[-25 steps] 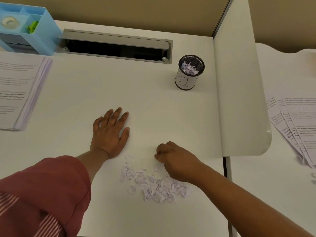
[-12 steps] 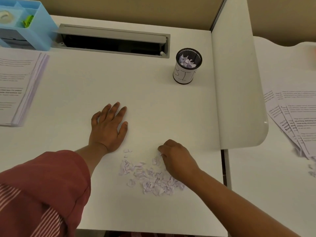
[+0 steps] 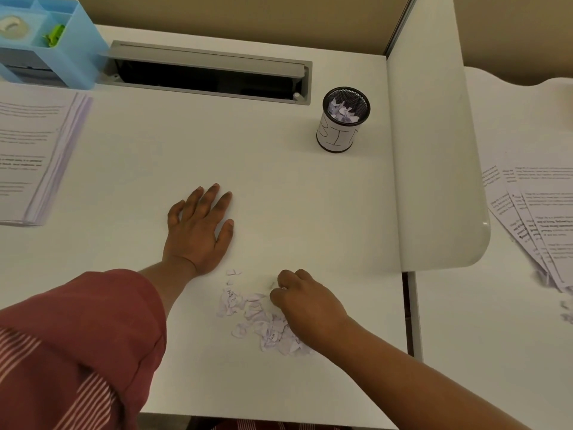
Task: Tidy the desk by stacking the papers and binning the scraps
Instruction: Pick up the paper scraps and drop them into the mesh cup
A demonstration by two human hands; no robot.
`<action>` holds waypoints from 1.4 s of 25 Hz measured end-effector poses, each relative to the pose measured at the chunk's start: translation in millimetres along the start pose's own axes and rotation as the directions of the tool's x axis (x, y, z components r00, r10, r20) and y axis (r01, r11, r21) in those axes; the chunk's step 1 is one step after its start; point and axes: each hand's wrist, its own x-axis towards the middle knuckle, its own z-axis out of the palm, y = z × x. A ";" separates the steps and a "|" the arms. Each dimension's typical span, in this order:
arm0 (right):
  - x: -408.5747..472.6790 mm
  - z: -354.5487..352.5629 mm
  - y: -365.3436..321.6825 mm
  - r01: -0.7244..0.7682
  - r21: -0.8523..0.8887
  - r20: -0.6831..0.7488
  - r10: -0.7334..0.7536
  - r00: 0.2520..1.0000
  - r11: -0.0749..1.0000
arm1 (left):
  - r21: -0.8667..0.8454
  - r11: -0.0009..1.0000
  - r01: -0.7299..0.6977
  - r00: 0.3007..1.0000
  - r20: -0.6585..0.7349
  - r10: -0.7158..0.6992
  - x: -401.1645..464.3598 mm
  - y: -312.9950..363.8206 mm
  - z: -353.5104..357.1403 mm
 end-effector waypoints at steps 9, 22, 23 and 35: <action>13.4 -23.3 25.8 -0.215 0.478 -0.094 0.293 0.952 0.852 | -0.008 1.000 0.001 1.000 0.003 -0.001 -0.2 0.3 0.7; 102.7 -198.9 119.7 -0.127 0.577 -0.615 0.531 0.583 0.807 | -0.009 1.000 -0.016 1.000 -0.012 0.016 -0.4 -2.6 4.0; 109.8 -203.1 127.7 -0.156 0.559 -0.622 0.536 0.570 0.814 | -0.011 1.000 -0.014 1.000 -0.010 0.014 -0.3 -2.9 3.9; 143.4 -211.9 165.6 -0.310 0.493 -0.603 0.576 0.552 0.813 | 0.013 1.000 0.006 1.000 0.016 -0.006 -0.4 -3.0 4.1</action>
